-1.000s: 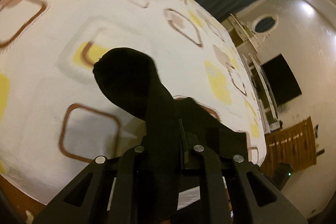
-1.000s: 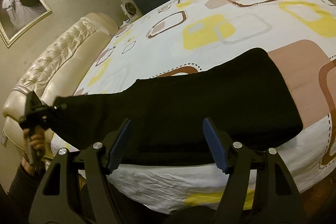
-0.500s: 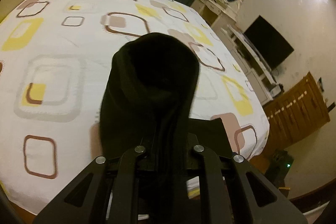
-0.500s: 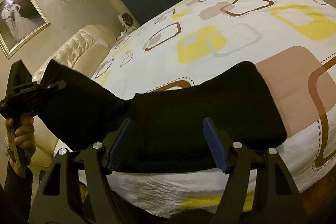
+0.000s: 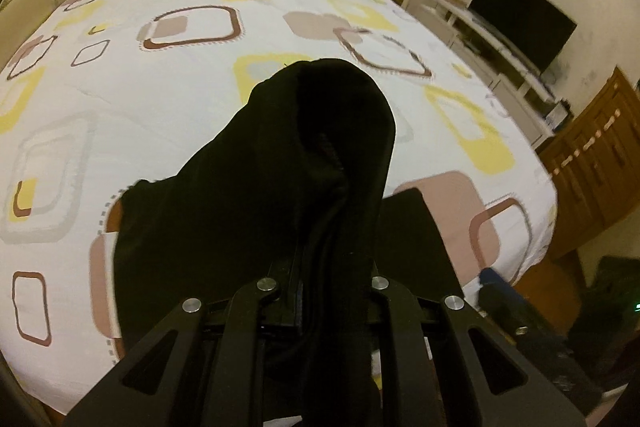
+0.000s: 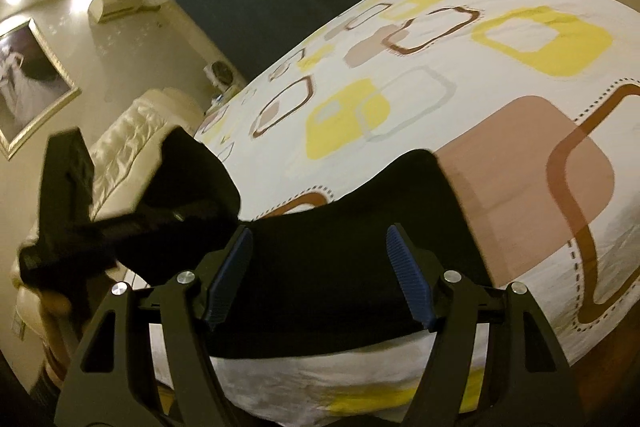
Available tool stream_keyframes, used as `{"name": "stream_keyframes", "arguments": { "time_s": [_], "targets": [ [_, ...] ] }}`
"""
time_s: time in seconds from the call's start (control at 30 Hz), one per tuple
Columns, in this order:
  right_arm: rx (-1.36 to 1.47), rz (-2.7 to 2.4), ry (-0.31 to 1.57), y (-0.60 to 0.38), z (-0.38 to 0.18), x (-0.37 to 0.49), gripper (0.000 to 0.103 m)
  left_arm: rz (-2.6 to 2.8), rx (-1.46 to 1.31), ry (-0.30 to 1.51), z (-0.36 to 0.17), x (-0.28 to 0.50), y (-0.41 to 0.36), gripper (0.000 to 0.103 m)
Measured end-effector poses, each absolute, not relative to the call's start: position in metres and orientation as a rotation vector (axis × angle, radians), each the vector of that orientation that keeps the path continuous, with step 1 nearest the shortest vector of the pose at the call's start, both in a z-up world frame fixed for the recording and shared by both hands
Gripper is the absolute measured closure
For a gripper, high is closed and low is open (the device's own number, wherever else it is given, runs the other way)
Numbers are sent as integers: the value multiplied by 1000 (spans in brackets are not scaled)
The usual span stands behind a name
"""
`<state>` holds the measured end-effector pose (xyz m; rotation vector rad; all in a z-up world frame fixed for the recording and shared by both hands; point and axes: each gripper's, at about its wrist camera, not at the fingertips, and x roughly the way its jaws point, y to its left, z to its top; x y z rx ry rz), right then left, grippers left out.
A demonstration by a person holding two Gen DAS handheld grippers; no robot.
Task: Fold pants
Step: 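Fold the held waistband end over toward the leg ends with the left gripper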
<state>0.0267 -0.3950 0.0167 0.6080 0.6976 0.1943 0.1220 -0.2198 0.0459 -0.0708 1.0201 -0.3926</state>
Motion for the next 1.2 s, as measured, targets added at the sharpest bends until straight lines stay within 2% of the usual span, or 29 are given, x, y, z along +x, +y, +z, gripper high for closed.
{"name": "stream_keyframes", "arguments": {
  "time_s": [0.43, 1.2],
  "targets": [
    [695, 129, 683, -427, 5, 27, 33, -275, 120, 1012, -11, 115, -276, 90],
    [731, 100, 699, -436, -6, 29, 33, -200, 235, 940, -39, 101, -303, 90]
  ]
}}
